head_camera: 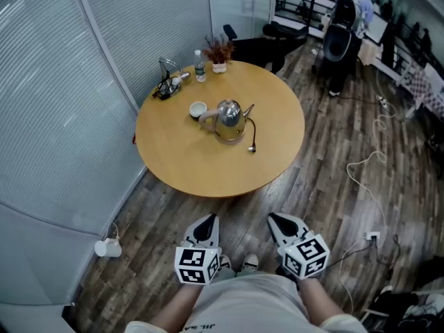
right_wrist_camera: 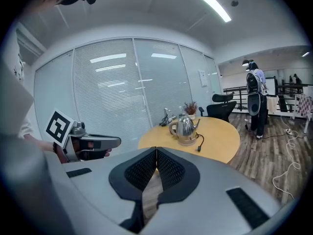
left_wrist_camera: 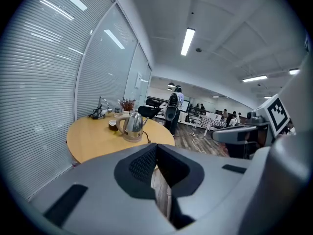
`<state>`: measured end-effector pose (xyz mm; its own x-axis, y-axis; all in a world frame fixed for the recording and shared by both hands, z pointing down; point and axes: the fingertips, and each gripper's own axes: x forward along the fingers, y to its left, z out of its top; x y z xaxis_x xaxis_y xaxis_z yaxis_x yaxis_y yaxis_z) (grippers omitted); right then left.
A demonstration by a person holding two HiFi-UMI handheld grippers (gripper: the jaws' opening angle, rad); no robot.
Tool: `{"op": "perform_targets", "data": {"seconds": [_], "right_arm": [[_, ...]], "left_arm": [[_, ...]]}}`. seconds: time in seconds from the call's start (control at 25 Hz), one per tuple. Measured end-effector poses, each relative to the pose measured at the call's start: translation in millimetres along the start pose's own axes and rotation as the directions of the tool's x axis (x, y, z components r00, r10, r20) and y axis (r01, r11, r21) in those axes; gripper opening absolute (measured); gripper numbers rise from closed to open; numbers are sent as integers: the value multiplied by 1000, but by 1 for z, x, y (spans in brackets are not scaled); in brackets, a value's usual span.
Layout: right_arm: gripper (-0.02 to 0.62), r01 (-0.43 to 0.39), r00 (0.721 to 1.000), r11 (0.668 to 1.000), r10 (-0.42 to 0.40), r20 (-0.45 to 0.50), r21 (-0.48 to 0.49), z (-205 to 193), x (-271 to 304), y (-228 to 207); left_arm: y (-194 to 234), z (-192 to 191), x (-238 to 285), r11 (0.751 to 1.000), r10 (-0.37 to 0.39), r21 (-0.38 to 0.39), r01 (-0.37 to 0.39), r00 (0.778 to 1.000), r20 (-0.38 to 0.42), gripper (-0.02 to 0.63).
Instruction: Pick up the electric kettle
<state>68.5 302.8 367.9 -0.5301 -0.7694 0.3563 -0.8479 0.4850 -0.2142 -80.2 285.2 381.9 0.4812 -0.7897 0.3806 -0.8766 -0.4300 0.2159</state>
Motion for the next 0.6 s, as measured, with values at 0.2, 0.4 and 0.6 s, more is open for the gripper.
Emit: {"op": "perform_targets", "data": {"seconds": [0.2, 0.4, 0.6], "right_arm": [[32, 17, 999, 999, -18, 32, 48, 3, 3, 0], [32, 25, 999, 999, -27, 40, 48, 7, 11, 9], [32, 47, 998, 998, -49, 49, 47, 11, 22, 20]], "left_arm": [[5, 1, -1, 1000, -9, 7, 9, 1000, 6, 3], [18, 4, -5, 1000, -14, -2, 14, 1000, 13, 3], [35, 11, -10, 1000, -21, 16, 20, 999, 28, 3]]}}
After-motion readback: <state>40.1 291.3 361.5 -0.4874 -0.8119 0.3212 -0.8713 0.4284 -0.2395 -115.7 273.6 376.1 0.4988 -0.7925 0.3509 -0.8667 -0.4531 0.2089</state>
